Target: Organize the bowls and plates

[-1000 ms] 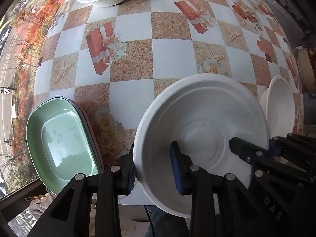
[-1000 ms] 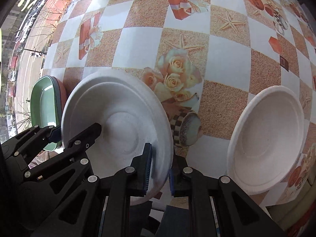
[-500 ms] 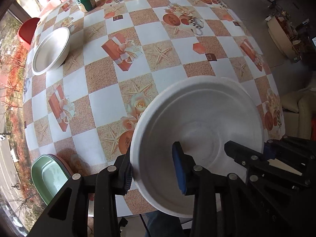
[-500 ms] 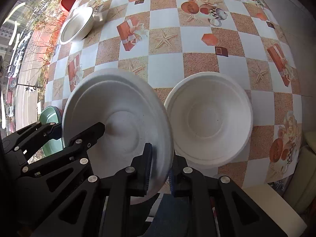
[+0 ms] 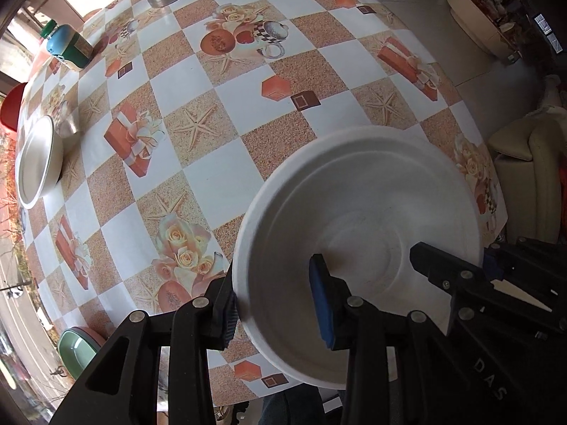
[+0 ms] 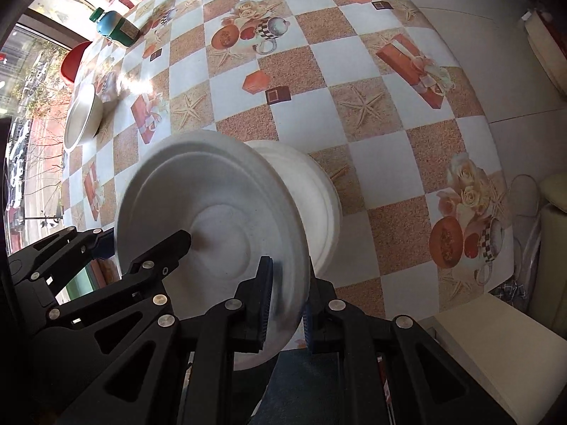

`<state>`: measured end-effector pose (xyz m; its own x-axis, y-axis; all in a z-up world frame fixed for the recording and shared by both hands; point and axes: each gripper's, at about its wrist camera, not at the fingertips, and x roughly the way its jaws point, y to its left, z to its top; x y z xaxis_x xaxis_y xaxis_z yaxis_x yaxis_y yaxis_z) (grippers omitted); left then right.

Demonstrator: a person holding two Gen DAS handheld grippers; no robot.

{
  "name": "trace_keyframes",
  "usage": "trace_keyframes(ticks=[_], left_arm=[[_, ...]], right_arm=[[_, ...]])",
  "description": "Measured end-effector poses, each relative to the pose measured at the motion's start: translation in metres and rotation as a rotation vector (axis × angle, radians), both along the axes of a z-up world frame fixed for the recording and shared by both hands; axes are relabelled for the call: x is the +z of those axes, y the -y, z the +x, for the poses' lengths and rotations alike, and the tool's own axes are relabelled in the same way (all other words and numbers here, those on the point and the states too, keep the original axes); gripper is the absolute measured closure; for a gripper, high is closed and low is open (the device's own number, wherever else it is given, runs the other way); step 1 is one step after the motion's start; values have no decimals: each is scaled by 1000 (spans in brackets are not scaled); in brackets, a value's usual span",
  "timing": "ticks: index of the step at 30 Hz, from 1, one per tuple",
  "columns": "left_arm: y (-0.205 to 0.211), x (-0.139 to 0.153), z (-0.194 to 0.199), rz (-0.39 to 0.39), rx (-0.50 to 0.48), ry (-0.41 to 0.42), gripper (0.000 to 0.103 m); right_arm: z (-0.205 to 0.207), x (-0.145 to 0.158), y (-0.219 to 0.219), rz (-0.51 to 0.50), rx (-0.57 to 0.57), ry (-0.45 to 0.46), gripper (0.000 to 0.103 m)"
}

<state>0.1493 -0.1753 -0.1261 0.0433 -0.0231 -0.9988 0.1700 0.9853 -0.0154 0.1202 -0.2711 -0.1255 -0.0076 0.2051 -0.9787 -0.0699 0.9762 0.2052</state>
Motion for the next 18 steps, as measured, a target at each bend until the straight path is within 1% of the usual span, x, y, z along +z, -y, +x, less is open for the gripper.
trace_keyframes(ticks=[4,6,7,8,9,10,11,13,14,15,16,17,18], left_arm=[[6,-6,7,6,0,-6,64],[7,-9,11,9,4,-5,60],[6,-11,11,9,9,-13,53],[4,-12,11,23,19,-17,44],[1,-13,11,32,30,-17,38],[-3,-13,9,33,41,-12,28],[-8,-12,8,30,52,-8,23],[-20,-11,3,18,72,-13,23],[-27,-11,1,14,84,-20,22],[-34,-10,-2,14,97,-23,22],[-42,-10,-6,14,111,-25,21],[-50,-10,-11,14,125,-29,21],[-58,-10,-15,12,139,-33,21]], right_arm=[[9,-5,6,-11,-11,1,86],[14,-9,7,-17,-9,-3,86],[16,-11,7,-19,-6,-5,86],[19,-14,5,-14,-5,-8,86],[20,-16,5,-11,-3,-11,86],[21,-17,5,-20,-1,-12,86],[23,-19,5,-27,-1,-13,86],[24,-21,8,-34,-11,-18,84],[24,-20,10,-34,-18,-20,80],[24,-20,13,-37,-25,-20,58],[24,-20,15,-36,-32,-15,29],[23,-19,17,-33,-38,-8,23],[22,-17,19,-31,-40,-6,23]])
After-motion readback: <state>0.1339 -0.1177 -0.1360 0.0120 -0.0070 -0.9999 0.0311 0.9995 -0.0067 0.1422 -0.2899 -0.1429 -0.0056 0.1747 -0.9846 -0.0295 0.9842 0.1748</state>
